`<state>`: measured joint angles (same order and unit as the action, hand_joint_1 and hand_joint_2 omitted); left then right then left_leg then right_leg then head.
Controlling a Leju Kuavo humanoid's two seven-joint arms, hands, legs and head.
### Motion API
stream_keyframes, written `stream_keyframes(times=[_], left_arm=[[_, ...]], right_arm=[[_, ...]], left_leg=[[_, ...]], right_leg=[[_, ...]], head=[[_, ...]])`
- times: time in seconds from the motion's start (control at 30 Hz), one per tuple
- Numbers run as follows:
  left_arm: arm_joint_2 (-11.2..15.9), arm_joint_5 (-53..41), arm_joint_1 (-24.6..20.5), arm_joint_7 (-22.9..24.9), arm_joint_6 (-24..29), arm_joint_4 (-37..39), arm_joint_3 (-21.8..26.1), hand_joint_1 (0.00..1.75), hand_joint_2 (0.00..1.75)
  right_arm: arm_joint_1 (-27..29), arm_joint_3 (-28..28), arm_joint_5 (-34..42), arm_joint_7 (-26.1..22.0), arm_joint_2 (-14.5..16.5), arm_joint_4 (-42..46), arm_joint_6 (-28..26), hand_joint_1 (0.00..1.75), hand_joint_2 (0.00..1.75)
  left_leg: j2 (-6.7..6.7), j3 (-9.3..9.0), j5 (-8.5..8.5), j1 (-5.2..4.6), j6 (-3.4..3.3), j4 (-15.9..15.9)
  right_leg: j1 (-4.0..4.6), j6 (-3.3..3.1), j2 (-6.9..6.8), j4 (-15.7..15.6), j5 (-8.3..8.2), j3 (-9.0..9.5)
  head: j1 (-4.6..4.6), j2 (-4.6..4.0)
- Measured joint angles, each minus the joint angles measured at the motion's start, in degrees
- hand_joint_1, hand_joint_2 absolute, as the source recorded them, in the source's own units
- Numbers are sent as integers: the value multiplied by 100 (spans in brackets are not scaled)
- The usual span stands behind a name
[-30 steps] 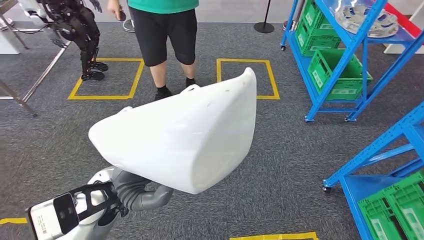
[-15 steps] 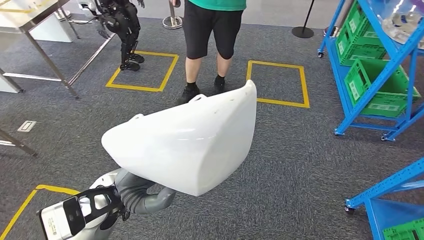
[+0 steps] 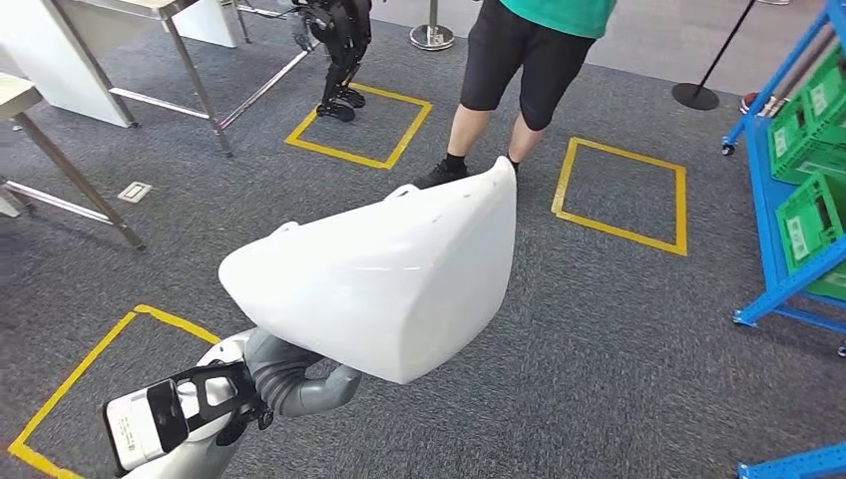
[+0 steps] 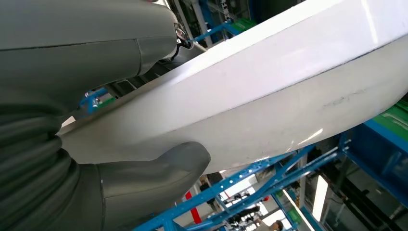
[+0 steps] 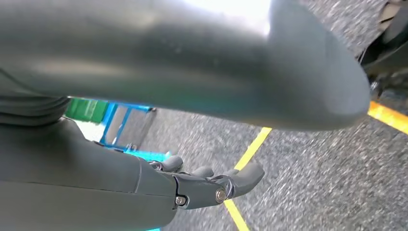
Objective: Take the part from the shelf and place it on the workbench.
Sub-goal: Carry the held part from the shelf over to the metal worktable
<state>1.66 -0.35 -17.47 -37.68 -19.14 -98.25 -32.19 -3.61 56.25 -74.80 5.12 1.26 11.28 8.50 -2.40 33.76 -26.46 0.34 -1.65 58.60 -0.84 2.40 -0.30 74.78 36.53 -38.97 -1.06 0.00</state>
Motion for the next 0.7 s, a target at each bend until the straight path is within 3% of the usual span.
stream_keyframes(times=[0.03,0.07,0.13,0.2,0.27,0.3,0.37,0.4,0.43,0.5,0.53,0.57,0.63,0.7], left_arm=[[-24,0,3,34,4,9,-17,175,175],[-51,0,6,63,10,12,-36,175,175],[-104,-2,13,100,27,7,-66,175,175],[-138,-13,23,126,52,-1,-89,175,175],[-142,-25,57,140,86,-19,-103,175,175],[-135,-28,84,132,103,-38,-106,175,175],[-110,-40,137,98,133,-84,-110,175,175],[-97,-47,168,77,142,-107,-113,175,175],[-83,-52,203,61,146,-124,-115,175,175],[-50,-60,286,45,148,-145,-119,175,175],[-33,-70,322,43,148,-156,-120,175,175],[-19,-87,347,46,148,-175,-121,175,175],[-2,-131,370,67,148,-254,-126,175,175],[5,-167,379,102,148,-344,-130,175,175]], right_arm=[[7,-22,-29,-20,-15,0,0,0,0],[8,-45,-57,-34,-35,0,0,0,0],[6,-93,-116,-26,-71,0,0,0,0],[6,-135,-165,5,-98,0,0,0,0],[4,-179,-198,-7,-120,0,2,0,0],[1,-201,-215,-37,-132,1,3,0,0],[4,-233,-244,-122,-149,1,7,0,0],[12,-241,-256,-148,-157,2,7,0,0],[26,-244,-262,-165,-164,2,7,0,0],[44,-255,-270,-180,-173,2,7,0,0],[43,-266,-274,-199,-176,2,7,0,0],[35,-278,-277,-226,-175,1,7,0,0],[17,-309,-286,-286,-162,0,7,0,0],[2,-337,-296,-321,-143,0,7,0,0]], left_leg=[[-93,4,3,0,4,11],[-181,4,4,3,13,23],[-335,16,4,4,54,47],[-466,56,20,4,129,53],[-581,96,53,14,215,23],[-536,113,41,16,244,34],[-209,254,-168,3,288,324],[-3,395,-365,1,303,649],[121,577,-573,1,323,1049],[181,838,-786,7,349,1640],[194,821,-731,7,351,1638],[228,681,-580,5,345,1399],[490,226,-246,-21,288,588],[703,-20,-117,-54,199,108]], right_leg=[[-2,-5,15,-54,-109,6],[-9,-13,46,-338,-312,127],[-34,-24,298,-1146,-690,485],[-37,-50,491,-1566,-809,659],[-26,-118,402,-1596,-813,662],[-28,-162,331,-1614,-828,667],[-34,-257,170,-1653,-849,677],[-19,-288,84,-1659,-846,678],[-5,-309,-4,-1659,-839,678],[15,-322,-191,-1656,-830,678],[22,-322,-280,-1653,-824,682],[26,-317,-364,-1650,-816,690],[46,-285,-505,-1634,-784,722],[70,-227,-621,-1620,-750,757]], head=[[4,0],[9,0],[18,0],[21,0],[21,0],[19,0],[-17,0],[-36,0],[-55,0],[-61,0],[-62,0],[-63,0],[-65,0],[-58,0]])
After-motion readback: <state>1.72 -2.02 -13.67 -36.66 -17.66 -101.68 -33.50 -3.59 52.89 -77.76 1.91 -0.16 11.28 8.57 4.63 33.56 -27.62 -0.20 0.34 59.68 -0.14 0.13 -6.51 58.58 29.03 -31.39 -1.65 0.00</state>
